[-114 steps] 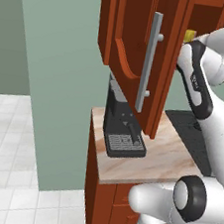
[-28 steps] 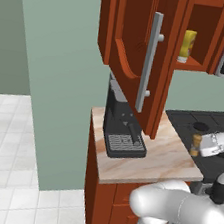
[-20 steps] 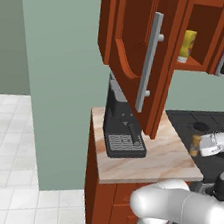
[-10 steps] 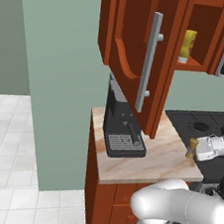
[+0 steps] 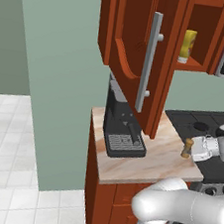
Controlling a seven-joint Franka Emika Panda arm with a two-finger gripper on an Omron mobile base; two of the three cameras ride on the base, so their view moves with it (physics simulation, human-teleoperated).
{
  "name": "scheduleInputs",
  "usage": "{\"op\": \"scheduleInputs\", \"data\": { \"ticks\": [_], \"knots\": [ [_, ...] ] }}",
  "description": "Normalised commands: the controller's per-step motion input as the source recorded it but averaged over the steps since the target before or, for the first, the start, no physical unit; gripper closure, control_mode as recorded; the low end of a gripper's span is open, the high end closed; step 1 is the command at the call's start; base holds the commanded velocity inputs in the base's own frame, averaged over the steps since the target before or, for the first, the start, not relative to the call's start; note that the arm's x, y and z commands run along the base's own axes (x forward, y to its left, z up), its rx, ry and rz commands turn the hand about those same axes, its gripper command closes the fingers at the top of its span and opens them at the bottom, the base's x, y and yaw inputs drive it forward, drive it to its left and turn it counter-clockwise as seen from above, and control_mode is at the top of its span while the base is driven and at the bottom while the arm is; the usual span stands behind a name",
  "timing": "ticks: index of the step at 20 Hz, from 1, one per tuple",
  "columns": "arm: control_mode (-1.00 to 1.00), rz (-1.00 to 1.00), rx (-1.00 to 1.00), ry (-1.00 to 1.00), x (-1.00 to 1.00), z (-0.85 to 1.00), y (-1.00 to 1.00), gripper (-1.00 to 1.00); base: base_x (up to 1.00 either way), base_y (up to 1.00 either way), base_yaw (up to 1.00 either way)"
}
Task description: Take 2 condiments from the cabinet and move them on the counter near the stove.Make sure the condiments are lined up with each other, next to each other.
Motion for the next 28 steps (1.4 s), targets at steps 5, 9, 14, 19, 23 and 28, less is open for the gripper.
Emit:
{"op": "scheduleInputs", "data": {
  "ticks": [5, 9, 14, 19, 23, 28],
  "knots": [
    [-1.00, 0.02, 0.00, 0.00, 0.22, -0.09, -0.07, 1.00, 0.00, 0.00, 0.00],
    [-1.00, 0.02, 0.00, 0.00, 0.18, -0.09, -0.12, 1.00, 0.00, 0.00, 0.00],
    [-1.00, 0.01, 0.00, 0.00, 0.11, -0.13, -0.10, 1.00, 0.00, 0.00, 0.00],
    [-1.00, 0.01, 0.00, 0.00, 0.10, -0.25, -0.03, 1.00, 0.00, 0.00, 0.00],
    [-1.00, 0.00, 0.00, -0.04, 0.10, -0.30, -0.03, 1.00, 0.00, 0.00, 0.00],
    [-1.00, 0.00, 0.00, -0.03, 0.06, -0.20, -0.05, 1.00, 0.00, 0.00, 0.00]
  ]
}}
